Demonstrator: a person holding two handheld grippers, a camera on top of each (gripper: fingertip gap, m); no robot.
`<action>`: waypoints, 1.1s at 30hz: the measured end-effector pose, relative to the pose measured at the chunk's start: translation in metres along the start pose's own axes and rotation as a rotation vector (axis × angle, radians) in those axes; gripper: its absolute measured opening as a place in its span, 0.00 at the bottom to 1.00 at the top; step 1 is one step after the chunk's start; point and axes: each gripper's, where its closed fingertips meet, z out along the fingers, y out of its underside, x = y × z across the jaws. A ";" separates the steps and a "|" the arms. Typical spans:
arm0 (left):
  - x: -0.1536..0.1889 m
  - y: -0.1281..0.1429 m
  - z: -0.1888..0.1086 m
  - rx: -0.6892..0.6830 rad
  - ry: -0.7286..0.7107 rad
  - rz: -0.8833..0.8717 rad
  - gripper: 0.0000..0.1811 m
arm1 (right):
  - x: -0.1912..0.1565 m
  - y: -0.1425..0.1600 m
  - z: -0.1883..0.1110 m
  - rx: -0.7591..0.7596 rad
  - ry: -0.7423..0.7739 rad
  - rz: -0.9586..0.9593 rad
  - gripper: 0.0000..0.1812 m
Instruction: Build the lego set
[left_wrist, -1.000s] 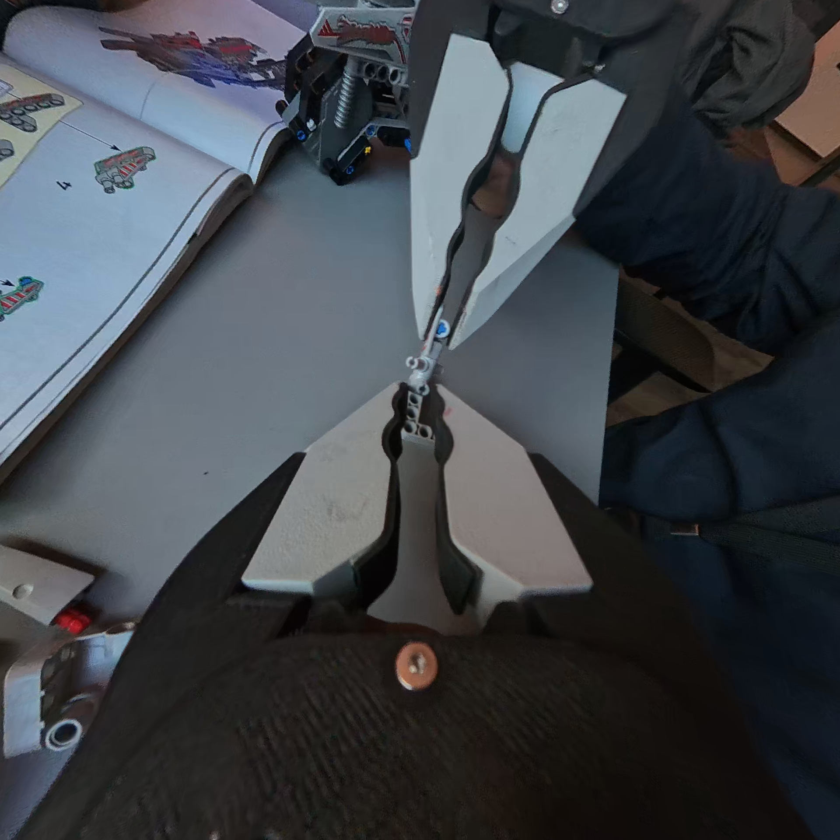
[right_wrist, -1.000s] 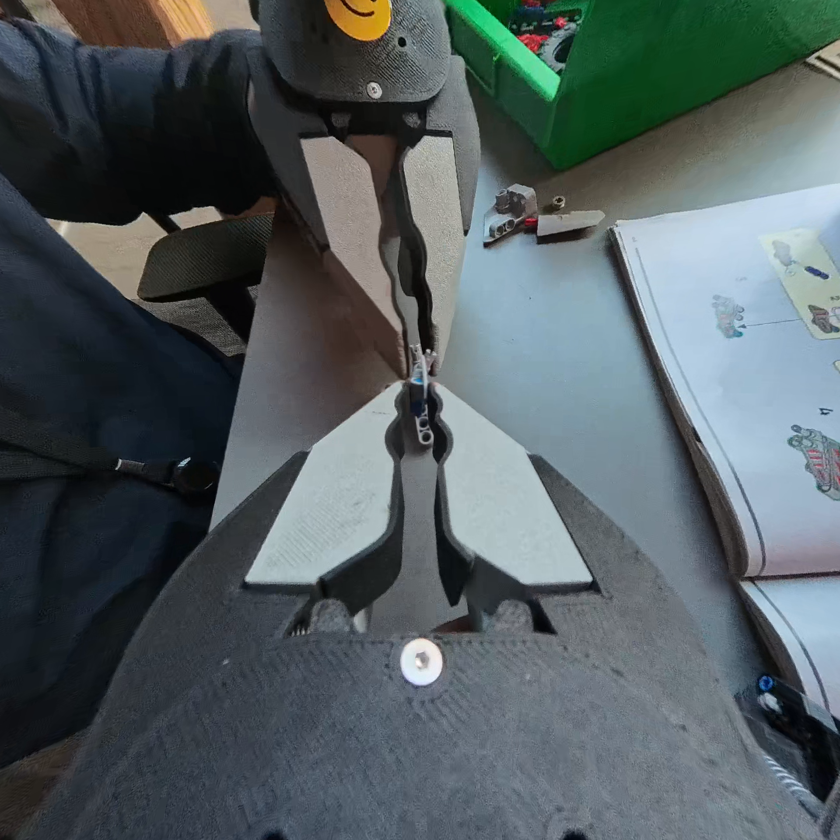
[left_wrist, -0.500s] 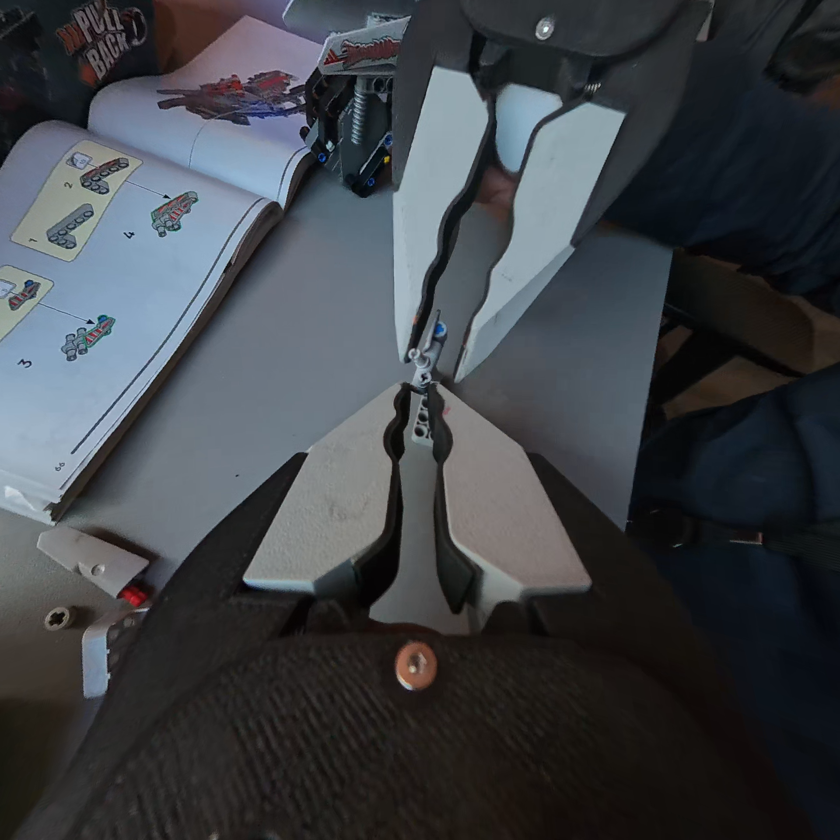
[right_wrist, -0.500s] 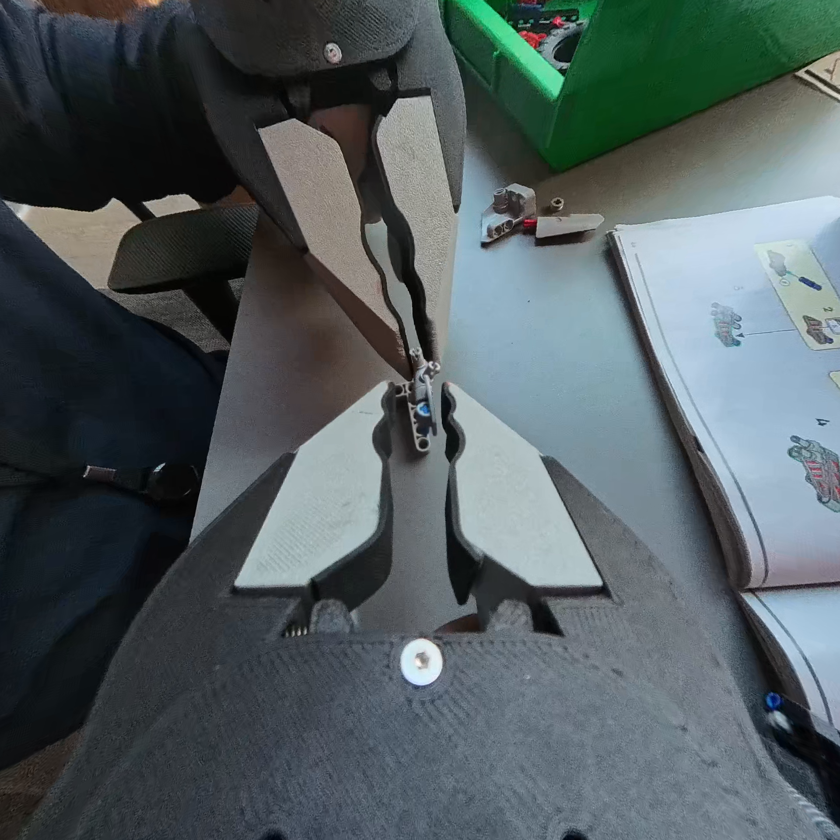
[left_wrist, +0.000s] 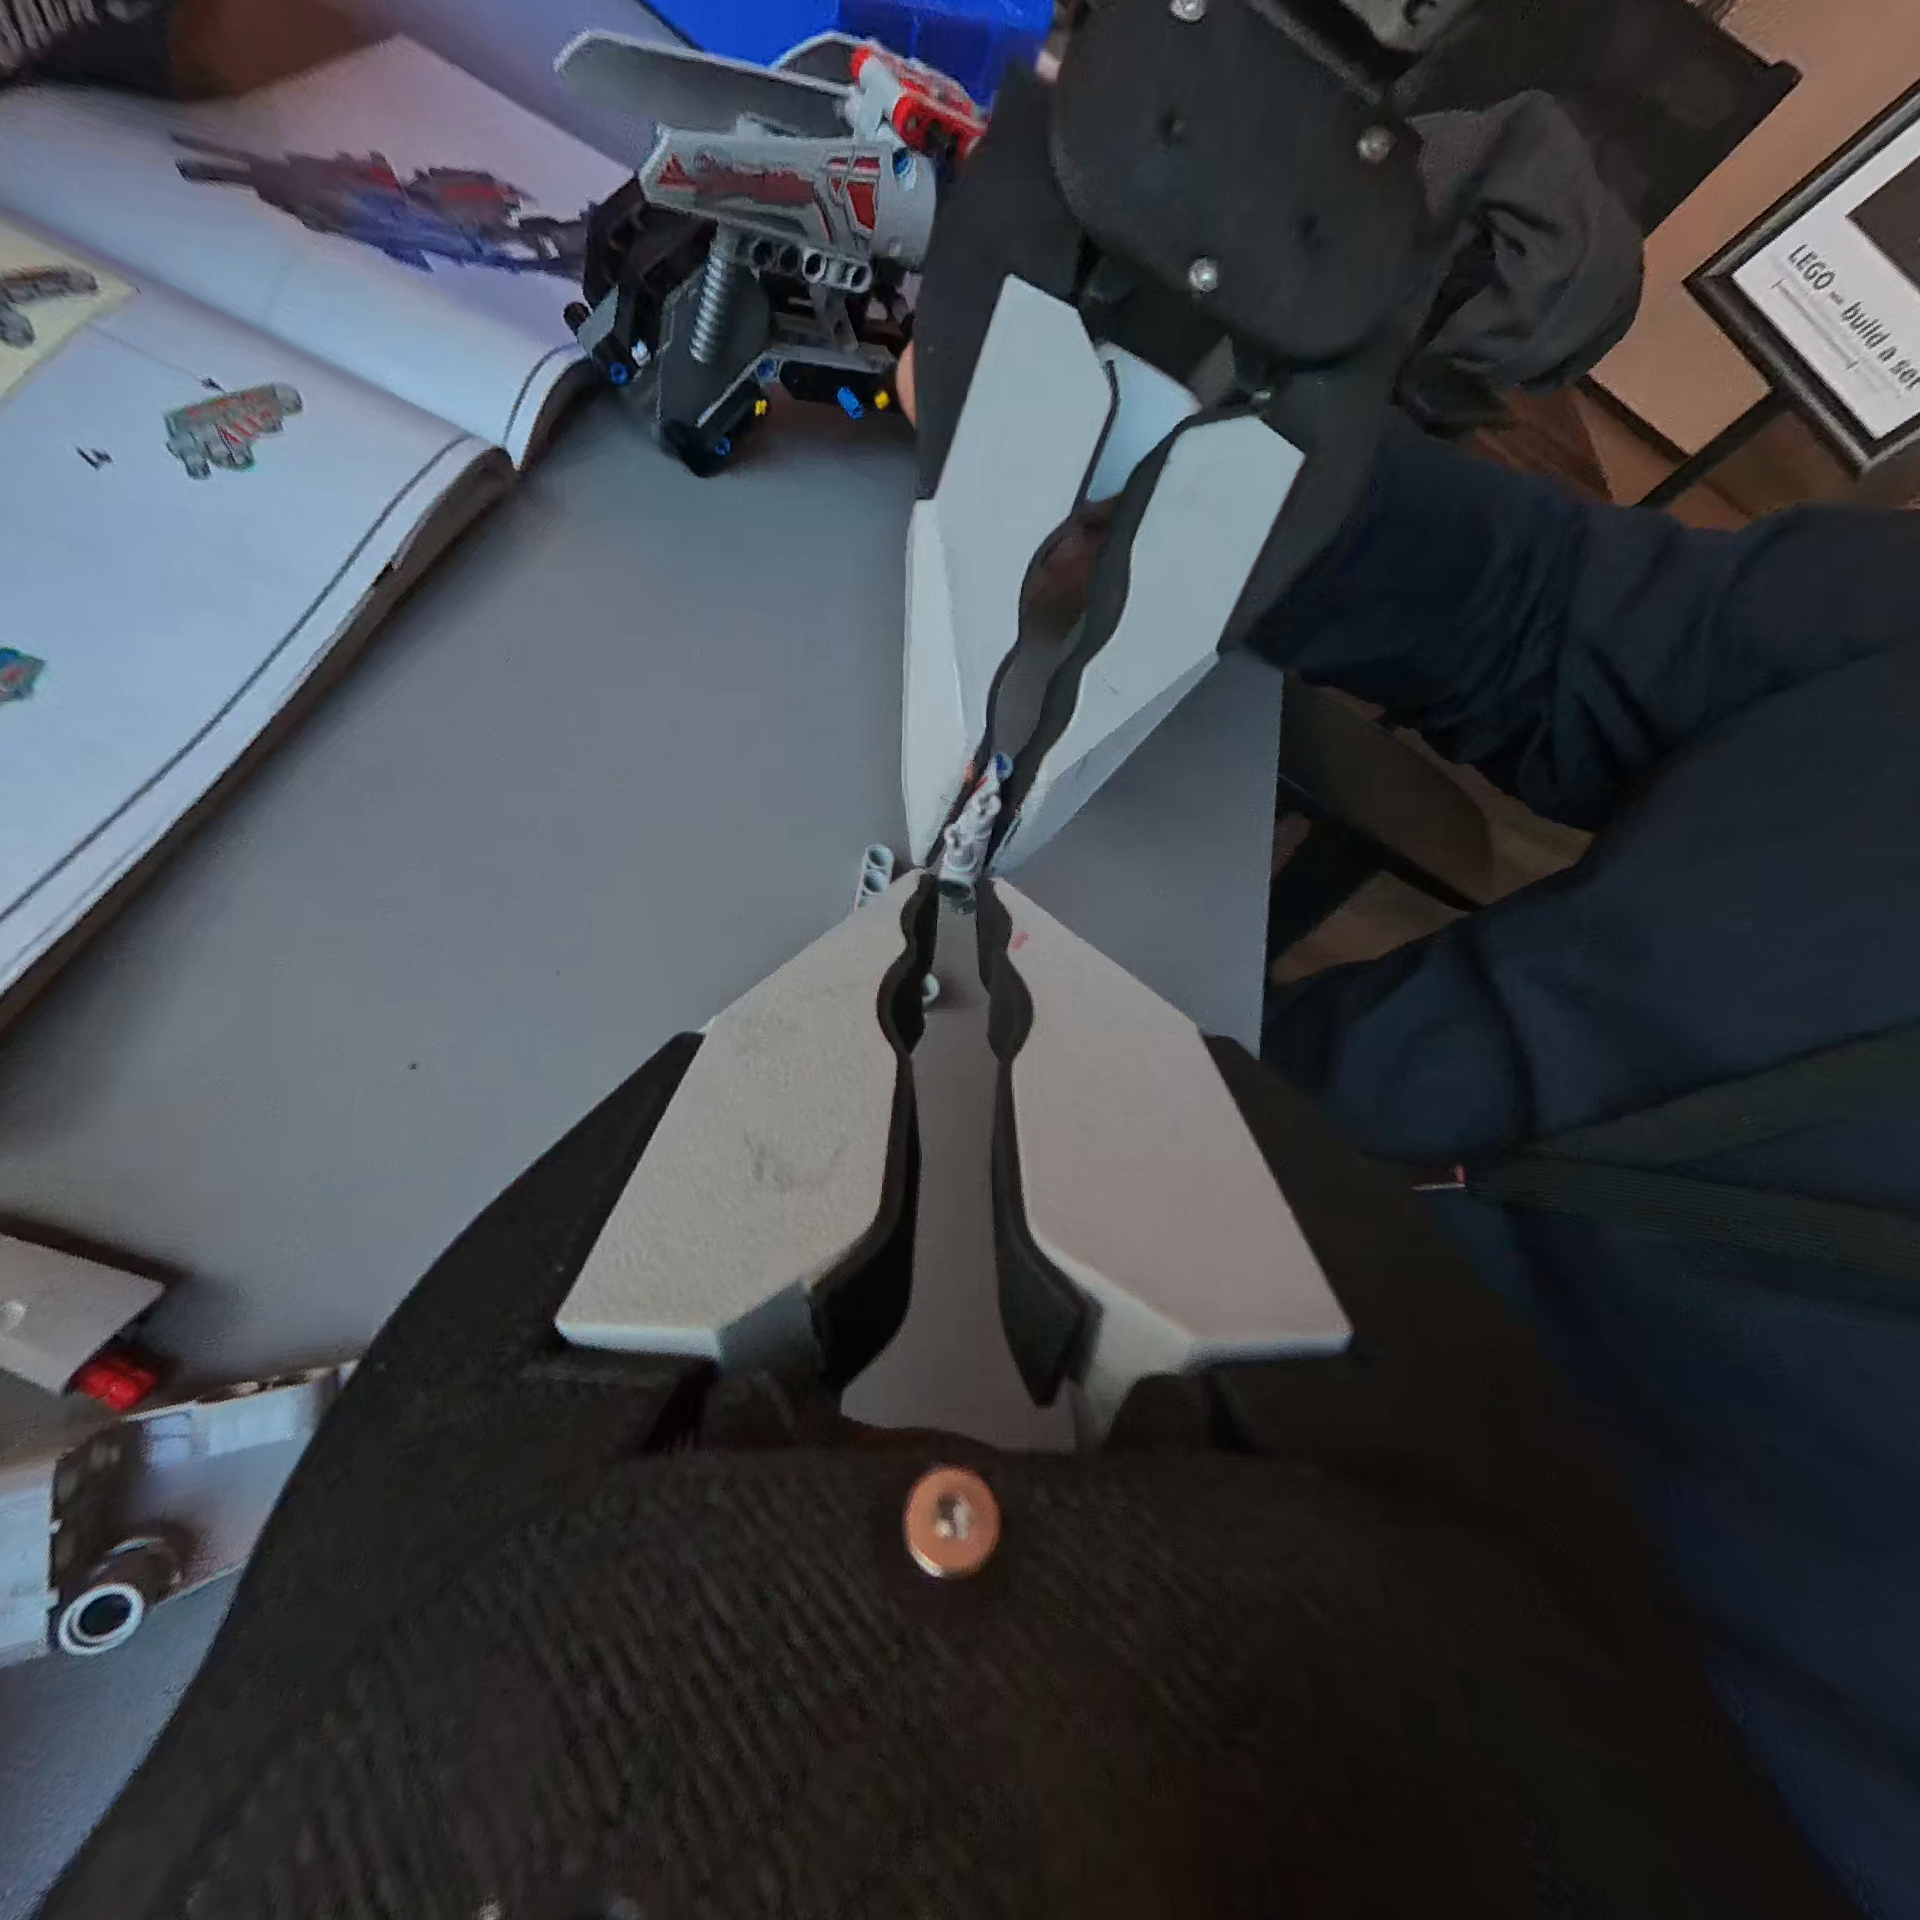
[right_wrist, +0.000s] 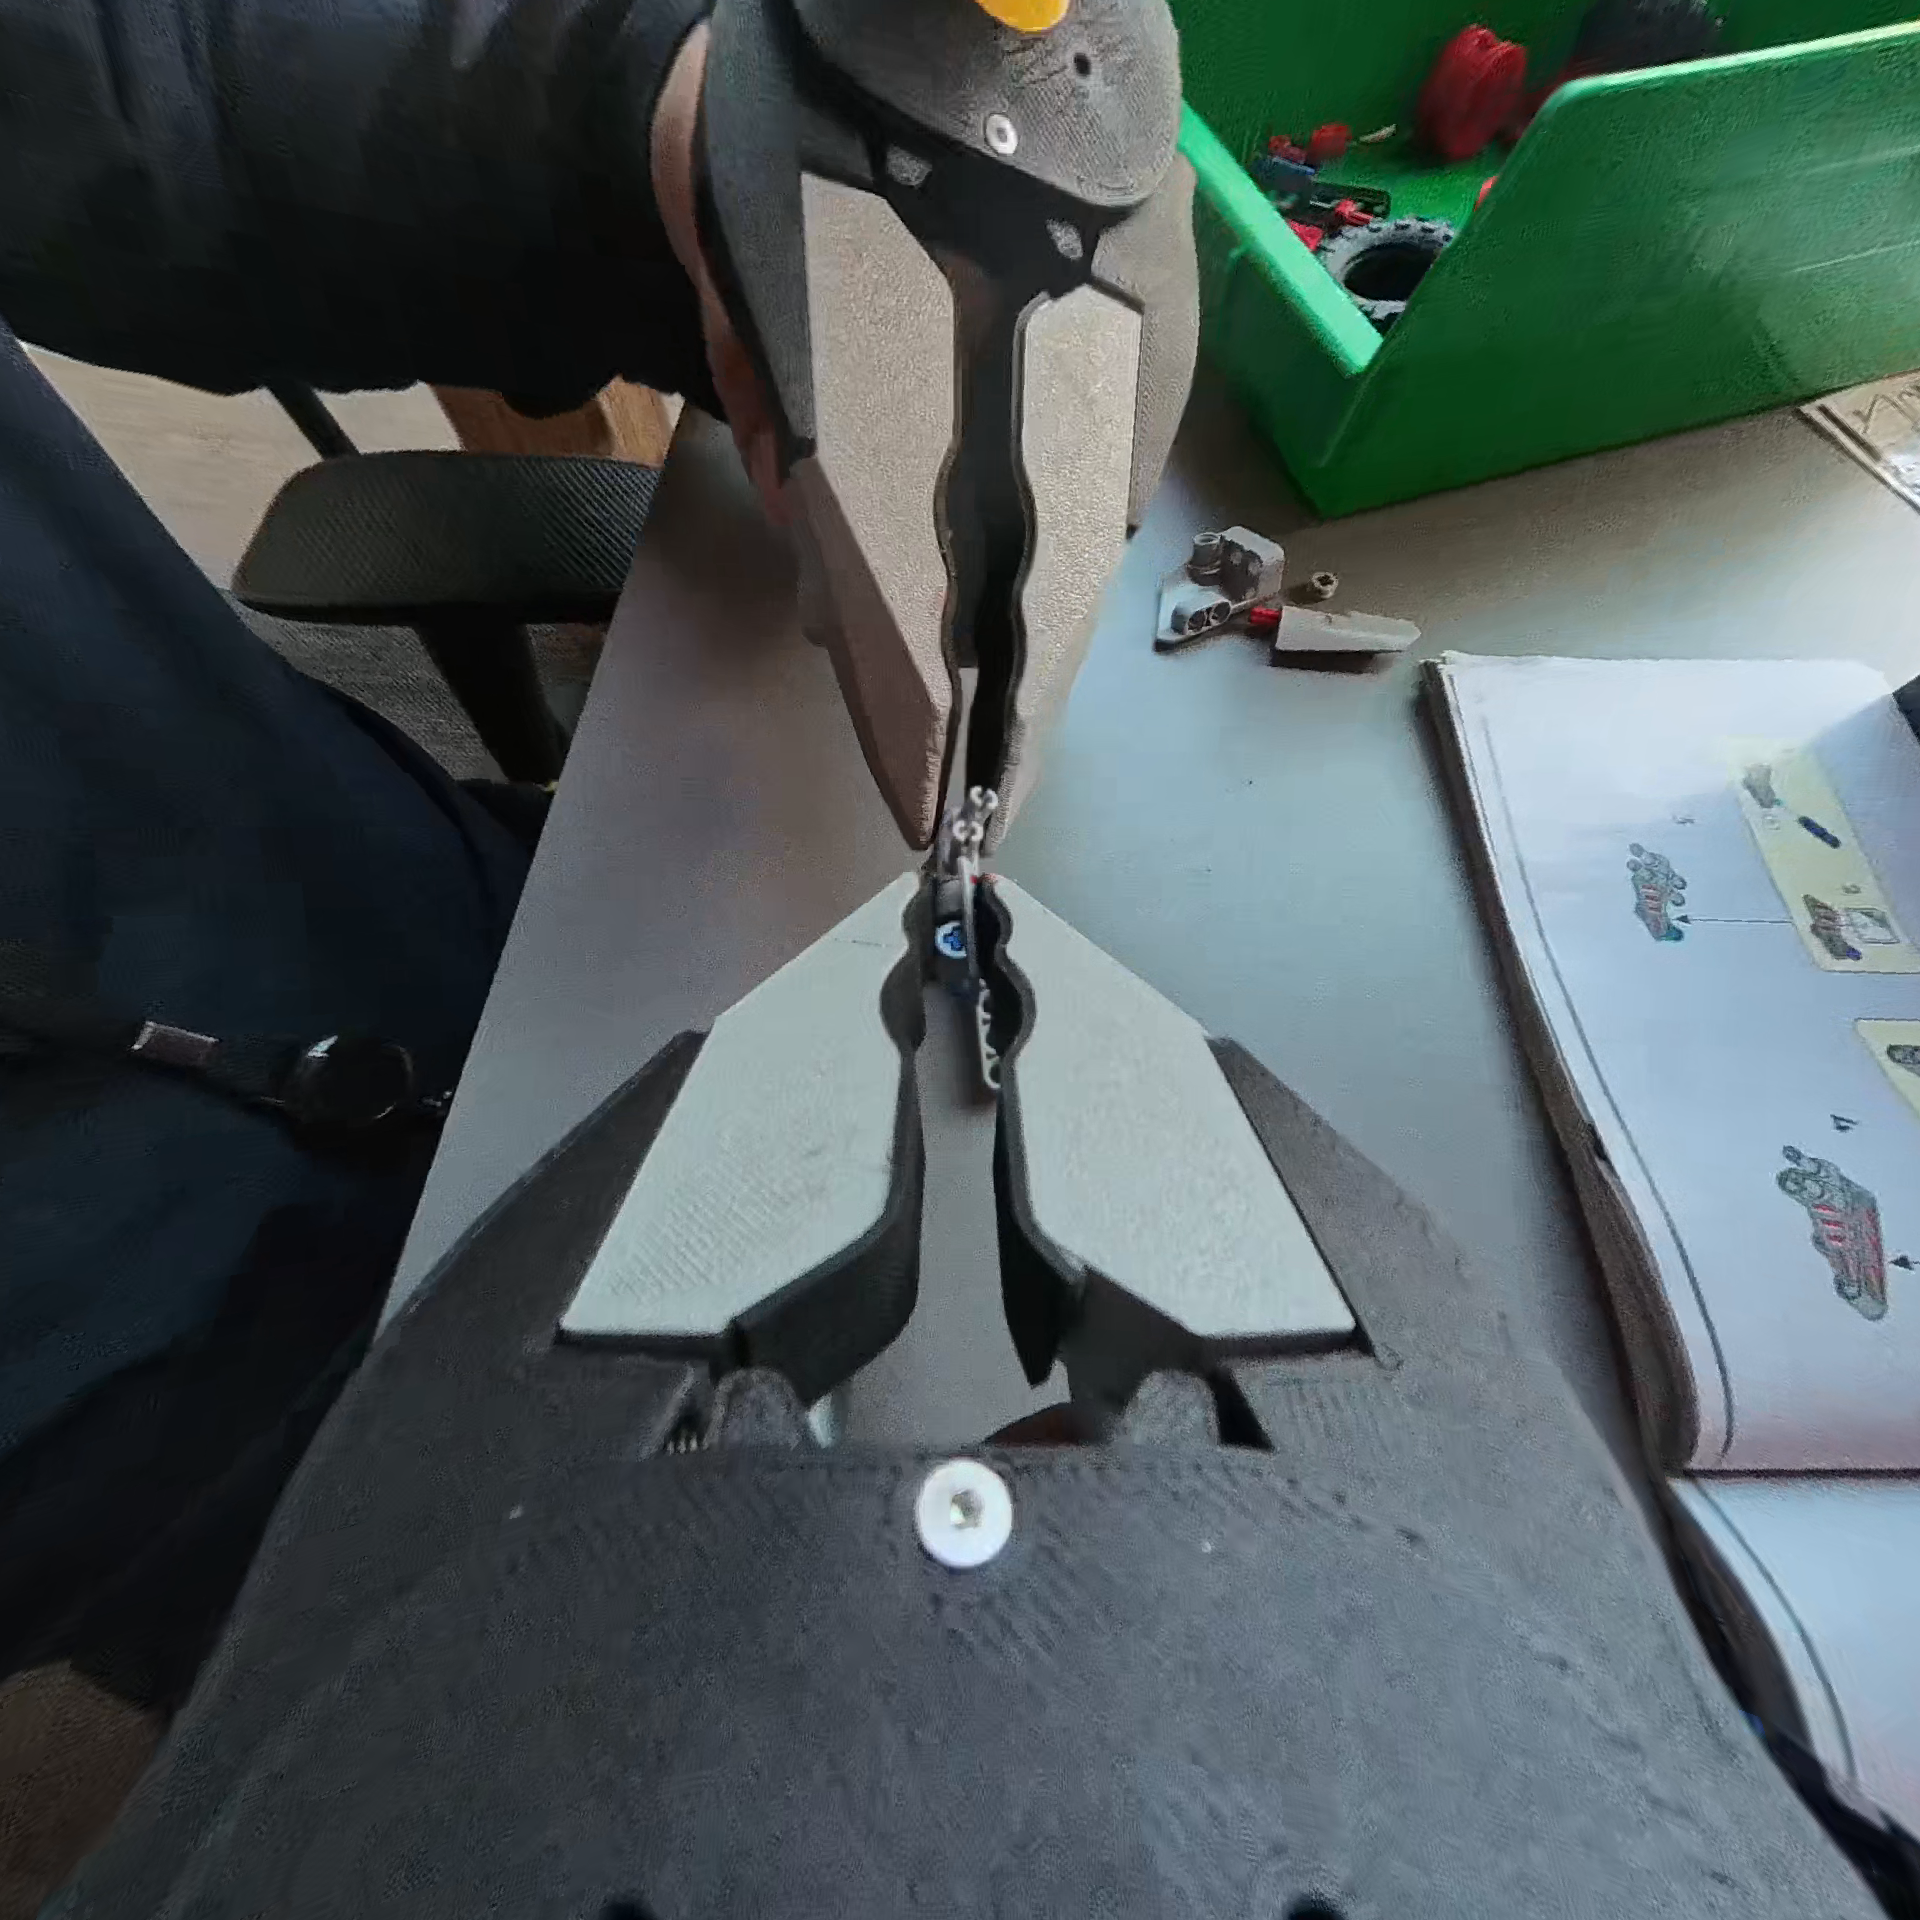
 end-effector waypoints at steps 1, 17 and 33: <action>-0.001 -0.001 0.000 0.011 -0.019 0.030 0.03 | 0.001 -0.001 -0.001 0.008 -0.009 0.017 0.02; -0.006 -0.001 0.000 0.032 -0.088 0.115 0.03 | 0.002 0.010 -0.002 -0.003 -0.118 0.233 0.03; -0.017 0.008 0.002 -0.017 -0.146 0.097 0.03 | 0.009 0.026 -0.002 -0.025 -0.095 0.274 0.05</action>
